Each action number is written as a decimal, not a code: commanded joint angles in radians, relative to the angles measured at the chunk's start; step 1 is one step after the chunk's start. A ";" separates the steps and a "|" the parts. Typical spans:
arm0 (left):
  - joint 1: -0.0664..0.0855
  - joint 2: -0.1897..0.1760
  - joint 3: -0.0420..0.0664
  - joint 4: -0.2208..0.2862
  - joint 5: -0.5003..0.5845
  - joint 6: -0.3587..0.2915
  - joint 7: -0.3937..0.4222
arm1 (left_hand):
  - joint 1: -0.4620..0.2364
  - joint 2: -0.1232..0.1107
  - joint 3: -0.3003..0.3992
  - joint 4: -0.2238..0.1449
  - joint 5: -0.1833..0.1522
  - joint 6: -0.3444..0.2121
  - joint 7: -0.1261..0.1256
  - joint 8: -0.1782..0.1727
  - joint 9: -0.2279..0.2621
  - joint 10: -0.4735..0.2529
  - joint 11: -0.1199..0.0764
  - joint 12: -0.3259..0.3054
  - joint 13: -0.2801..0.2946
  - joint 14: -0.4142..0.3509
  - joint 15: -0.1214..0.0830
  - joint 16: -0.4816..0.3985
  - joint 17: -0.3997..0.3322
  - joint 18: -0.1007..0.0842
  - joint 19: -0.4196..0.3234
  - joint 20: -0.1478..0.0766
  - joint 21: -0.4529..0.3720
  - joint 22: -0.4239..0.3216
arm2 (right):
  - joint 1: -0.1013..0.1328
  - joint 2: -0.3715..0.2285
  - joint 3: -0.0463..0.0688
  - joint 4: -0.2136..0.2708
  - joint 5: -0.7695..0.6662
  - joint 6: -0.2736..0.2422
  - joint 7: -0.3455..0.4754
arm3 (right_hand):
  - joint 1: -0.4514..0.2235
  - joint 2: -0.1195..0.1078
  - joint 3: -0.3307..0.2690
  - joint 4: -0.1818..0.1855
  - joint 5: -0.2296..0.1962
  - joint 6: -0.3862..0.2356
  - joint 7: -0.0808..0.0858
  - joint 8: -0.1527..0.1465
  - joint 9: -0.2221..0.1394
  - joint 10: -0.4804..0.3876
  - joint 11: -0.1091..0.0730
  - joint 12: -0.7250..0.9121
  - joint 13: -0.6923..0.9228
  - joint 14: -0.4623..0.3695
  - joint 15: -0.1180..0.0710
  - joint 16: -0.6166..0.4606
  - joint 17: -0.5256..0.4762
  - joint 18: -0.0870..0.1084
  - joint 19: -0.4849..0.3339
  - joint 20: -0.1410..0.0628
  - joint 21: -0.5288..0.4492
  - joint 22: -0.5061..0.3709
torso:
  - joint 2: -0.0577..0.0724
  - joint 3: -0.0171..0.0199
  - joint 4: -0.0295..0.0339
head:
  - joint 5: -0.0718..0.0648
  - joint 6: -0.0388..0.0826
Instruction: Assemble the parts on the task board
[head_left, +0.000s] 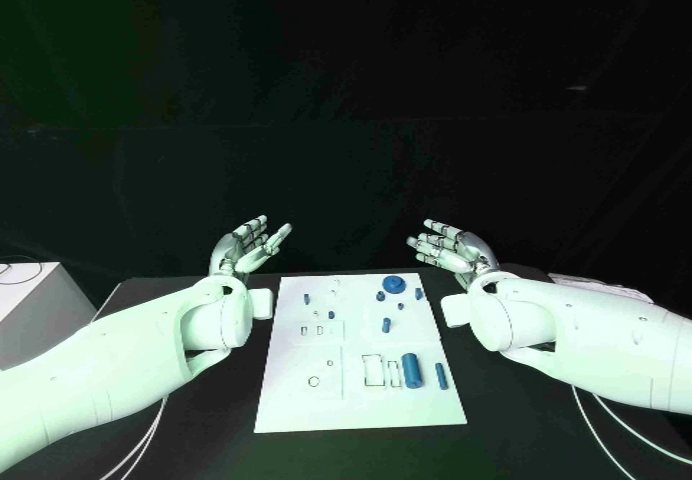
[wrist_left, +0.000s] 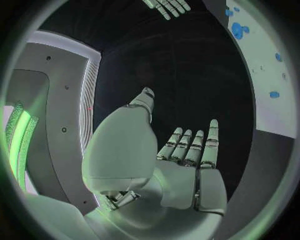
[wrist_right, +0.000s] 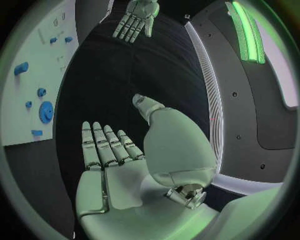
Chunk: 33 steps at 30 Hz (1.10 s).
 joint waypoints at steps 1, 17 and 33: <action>-0.001 0.005 0.004 -0.009 -0.040 0.095 -0.026 | 0.048 -0.003 -0.004 0.014 0.007 0.022 0.055 0.009 0.005 0.022 0.007 0.008 0.003 0.024 0.013 0.008 0.005 0.021 0.019 0.012 0.007 0.003 | 0.015 0.006 -0.012 -0.020 -0.049 0.168 -0.074 | 0.069 -0.006 0.036 -0.035 -0.003 0.186 0.095 0.049 0.030 0.164 0.007 0.019 0.011 0.137 -0.004 0.020 0.015 0.028 0.187 0.008 0.046 0.020 | 0.000 0.0001 -0.0003 | 0.000 0.000; 0.001 -0.091 0.014 0.106 -0.073 0.155 0.014 | 0.117 0.140 -0.114 -0.008 0.005 0.416 0.063 0.166 0.092 0.568 0.047 0.111 0.043 0.582 -0.043 0.205 0.138 0.085 0.387 -0.010 0.134 0.051 | 0.071 0.018 -0.020 -0.162 -0.642 0.209 -0.087 | 0.114 -0.040 0.095 -0.127 -0.026 0.576 0.068 0.129 0.077 0.652 -0.105 0.032 0.020 0.696 -0.157 0.194 0.095 0.077 0.582 -0.104 0.308 0.126 | 0.044 0.0054 0.0033 | -0.015 -0.016; 0.000 -0.198 0.062 0.282 -0.094 0.182 -0.009 | 0.181 0.136 -0.085 -0.005 0.005 0.514 0.057 0.142 0.083 0.694 -0.008 0.077 0.032 0.776 -0.125 0.457 0.306 0.080 0.589 -0.106 0.324 0.146 | 0.142 0.036 -0.014 -0.119 -1.237 0.211 -0.343 | 0.043 -0.120 0.191 -0.100 -0.005 0.676 0.020 0.091 0.074 0.784 -0.167 0.024 0.024 0.992 -0.243 0.758 0.537 0.031 0.832 -0.185 0.991 0.748 | 0.126 0.0133 0.0189 | -0.038 0.024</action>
